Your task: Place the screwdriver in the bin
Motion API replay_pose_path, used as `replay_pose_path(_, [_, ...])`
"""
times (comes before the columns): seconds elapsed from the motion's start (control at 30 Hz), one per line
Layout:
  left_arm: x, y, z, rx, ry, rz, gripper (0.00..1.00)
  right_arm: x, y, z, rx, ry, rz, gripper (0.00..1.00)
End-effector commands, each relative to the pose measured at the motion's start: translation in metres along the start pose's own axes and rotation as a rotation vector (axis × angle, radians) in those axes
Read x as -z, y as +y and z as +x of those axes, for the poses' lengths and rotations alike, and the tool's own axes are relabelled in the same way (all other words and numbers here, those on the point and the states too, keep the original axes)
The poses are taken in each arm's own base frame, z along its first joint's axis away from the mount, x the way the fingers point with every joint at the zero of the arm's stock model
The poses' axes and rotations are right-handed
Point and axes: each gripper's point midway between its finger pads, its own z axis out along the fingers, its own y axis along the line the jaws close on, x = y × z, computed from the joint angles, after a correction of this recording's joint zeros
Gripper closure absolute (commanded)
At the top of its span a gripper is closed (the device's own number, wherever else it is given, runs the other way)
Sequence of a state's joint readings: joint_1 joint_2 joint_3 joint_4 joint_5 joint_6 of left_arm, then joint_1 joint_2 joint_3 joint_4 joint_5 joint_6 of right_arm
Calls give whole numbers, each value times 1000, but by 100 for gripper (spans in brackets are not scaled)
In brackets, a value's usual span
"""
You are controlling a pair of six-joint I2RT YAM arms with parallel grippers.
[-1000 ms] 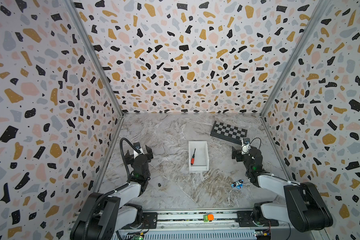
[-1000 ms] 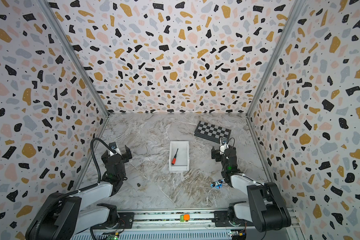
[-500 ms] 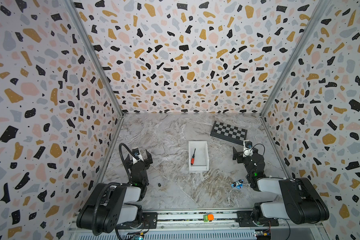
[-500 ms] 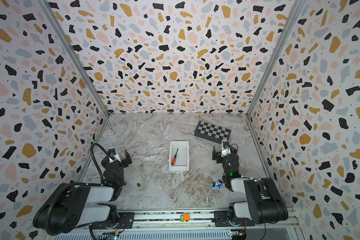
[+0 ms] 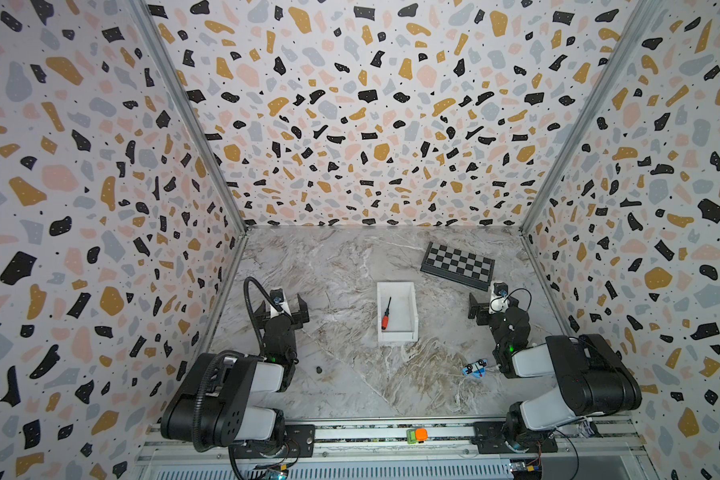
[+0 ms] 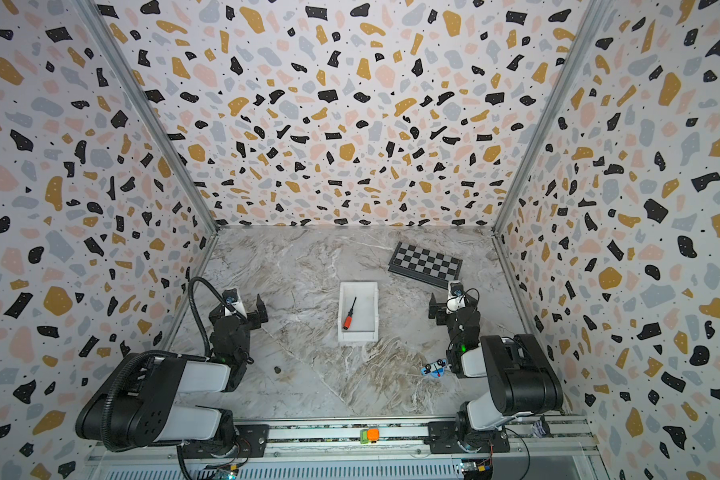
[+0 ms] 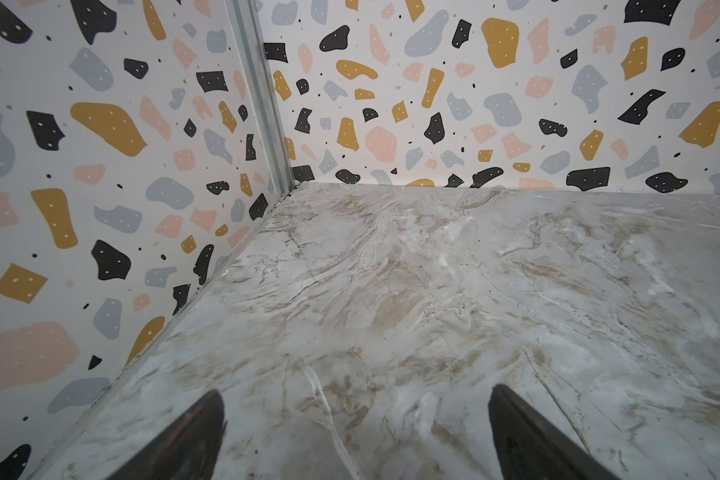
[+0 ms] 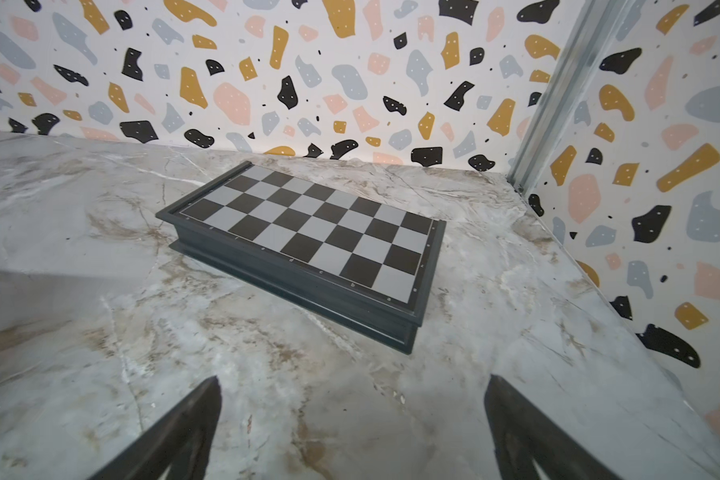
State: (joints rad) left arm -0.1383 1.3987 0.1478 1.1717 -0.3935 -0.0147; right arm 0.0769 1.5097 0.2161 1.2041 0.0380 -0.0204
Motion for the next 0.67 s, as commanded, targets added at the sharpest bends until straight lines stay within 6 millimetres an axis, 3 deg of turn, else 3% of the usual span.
replay_pose_path(0.0, [-2, 3, -15, 28, -46, -15, 0, 1, -2, -12, -7, -36, 11, 1])
replay_pose_path(0.47, [-2, 3, -14, 27, -45, -16, 0, -6, 0, -9, -10, -16, -9, 1])
replay_pose_path(0.63, [-2, 3, -14, 27, -44, -17, 0, 0, 0, -12, -8, -33, -11, 1])
